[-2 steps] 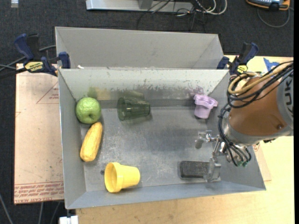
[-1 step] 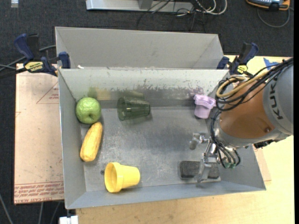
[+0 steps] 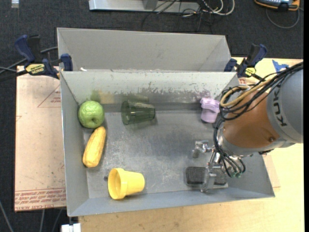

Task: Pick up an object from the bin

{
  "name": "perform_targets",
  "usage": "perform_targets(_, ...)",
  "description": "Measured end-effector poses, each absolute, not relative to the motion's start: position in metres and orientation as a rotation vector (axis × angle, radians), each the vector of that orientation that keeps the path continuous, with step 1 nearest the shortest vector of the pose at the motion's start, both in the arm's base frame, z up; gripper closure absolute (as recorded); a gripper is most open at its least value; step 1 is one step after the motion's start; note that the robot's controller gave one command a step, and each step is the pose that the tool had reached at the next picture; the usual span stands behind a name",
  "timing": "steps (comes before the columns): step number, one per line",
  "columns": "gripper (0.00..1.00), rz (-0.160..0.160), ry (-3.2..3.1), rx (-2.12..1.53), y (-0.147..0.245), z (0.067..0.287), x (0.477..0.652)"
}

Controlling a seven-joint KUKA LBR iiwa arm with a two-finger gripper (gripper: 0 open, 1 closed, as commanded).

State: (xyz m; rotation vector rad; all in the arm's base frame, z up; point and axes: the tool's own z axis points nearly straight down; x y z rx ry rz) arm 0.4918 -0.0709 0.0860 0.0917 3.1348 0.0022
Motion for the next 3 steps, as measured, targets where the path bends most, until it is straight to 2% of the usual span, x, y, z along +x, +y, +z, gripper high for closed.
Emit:
perform_targets(1,1.00,0.004,3.054,0.721,-0.073,0.070,0.504)
perform_targets(2,1.00,0.004,3.054,0.721,-0.073,0.070,0.504)
perform_targets(3,1.00,0.004,3.047,0.739,-0.083,0.205,0.492)
